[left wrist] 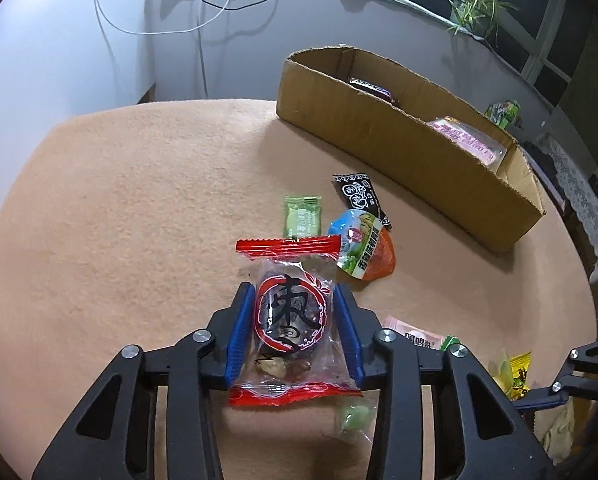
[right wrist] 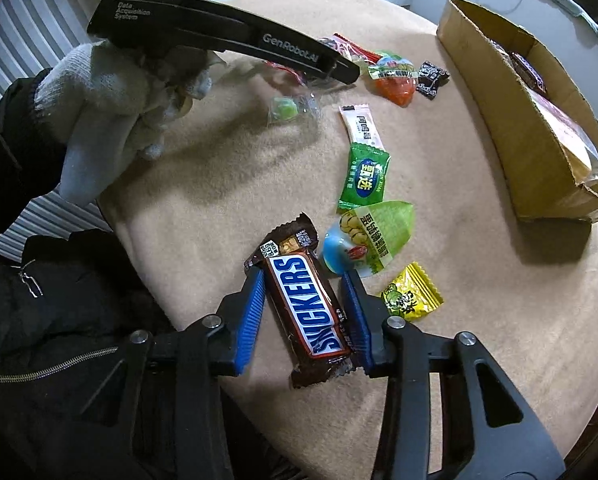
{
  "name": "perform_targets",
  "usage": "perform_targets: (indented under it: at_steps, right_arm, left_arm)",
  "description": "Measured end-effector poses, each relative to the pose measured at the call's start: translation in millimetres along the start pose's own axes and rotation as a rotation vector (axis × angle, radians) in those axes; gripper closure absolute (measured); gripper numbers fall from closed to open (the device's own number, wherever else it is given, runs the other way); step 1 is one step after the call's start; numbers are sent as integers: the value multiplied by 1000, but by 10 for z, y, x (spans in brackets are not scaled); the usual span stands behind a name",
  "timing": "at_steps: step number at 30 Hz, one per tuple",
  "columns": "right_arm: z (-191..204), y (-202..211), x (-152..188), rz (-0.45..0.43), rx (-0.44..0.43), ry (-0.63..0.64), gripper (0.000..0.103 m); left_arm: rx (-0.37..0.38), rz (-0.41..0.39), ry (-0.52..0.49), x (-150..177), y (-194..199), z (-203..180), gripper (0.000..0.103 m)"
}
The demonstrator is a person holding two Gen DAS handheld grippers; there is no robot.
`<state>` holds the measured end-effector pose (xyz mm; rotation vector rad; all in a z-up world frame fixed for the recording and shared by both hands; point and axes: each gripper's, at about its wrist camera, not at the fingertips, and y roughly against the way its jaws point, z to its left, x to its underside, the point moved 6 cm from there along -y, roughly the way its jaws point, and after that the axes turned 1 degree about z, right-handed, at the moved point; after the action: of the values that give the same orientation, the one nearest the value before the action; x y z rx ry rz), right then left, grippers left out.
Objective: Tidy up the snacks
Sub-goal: 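Grasp the red-trimmed candy bag with left gripper while right grasps a Snickers bar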
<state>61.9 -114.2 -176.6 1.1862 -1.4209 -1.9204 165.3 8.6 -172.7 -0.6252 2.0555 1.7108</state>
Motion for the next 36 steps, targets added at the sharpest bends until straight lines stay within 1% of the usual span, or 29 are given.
perform_targets:
  at_steps: [9, 17, 21, 31, 36]
  right_arm:
    - [-56, 78, 23, -28, -17, -58, 71]
    - [-165, 306, 32, -117, -54, -152, 71]
    - [-283, 400, -26, -168, -78, -198, 71]
    - [-576, 754, -252, -303, -41, -264, 72]
    - [-765, 999, -368, -367, -6, -286, 72]
  left_arm:
    - [19, -8, 13, 10, 33, 32, 67]
    - [30, -33, 29, -12, 163, 76, 68]
    - [39, -51, 31, -25, 255, 76, 68]
    - [64, -102, 19, -137, 430, -22, 68]
    - [79, -137, 13, -286, 533, -81, 68]
